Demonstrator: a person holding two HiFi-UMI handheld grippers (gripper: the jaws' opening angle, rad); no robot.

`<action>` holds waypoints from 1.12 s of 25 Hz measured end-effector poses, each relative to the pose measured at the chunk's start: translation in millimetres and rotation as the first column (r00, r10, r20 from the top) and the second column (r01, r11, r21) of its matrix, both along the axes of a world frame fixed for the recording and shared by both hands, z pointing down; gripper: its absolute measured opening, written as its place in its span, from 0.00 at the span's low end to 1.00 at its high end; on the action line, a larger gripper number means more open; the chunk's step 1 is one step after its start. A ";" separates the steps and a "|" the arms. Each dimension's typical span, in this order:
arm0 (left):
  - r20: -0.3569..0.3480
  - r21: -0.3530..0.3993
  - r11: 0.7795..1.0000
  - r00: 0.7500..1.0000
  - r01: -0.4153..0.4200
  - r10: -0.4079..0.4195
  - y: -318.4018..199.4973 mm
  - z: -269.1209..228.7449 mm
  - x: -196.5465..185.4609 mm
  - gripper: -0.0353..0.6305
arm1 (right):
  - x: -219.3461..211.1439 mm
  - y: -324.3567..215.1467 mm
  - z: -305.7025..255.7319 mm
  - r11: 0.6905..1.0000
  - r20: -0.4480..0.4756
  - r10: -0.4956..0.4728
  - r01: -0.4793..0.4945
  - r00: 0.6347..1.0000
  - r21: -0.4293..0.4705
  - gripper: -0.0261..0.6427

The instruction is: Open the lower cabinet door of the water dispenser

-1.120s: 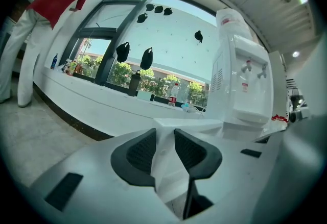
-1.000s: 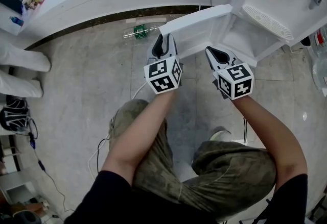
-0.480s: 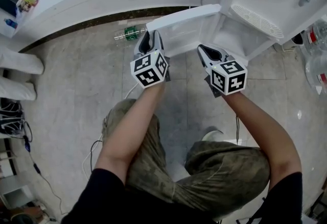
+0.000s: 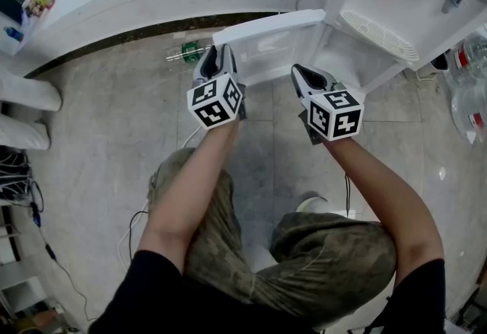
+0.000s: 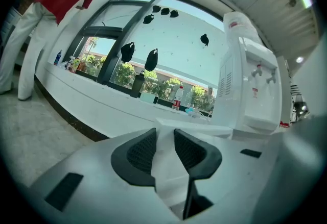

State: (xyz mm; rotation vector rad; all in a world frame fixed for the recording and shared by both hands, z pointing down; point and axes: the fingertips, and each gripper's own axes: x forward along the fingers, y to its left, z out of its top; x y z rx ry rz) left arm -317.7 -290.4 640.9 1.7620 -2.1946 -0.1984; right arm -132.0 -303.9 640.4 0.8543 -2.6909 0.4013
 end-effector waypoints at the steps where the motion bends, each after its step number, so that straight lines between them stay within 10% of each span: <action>1: 0.003 -0.001 1.000 1.000 -0.003 0.003 -0.1 -0.2 0.1 0.19 | -0.9 0.1 -0.6 1.000 0.000 -0.002 0.002 1.000 0.001 0.04; 15: 0.008 -0.051 0.999 1.000 0.015 -0.015 26.1 -2.4 6.6 0.21 | 19.0 -1.6 2.0 0.995 -0.010 0.084 -0.085 0.996 -0.051 0.04; 28: 0.121 -0.011 0.954 0.947 -0.300 0.299 2.9 -34.2 145.6 0.12 | 69.9 -10.1 -20.4 0.967 0.130 0.248 -0.238 0.960 -0.088 0.04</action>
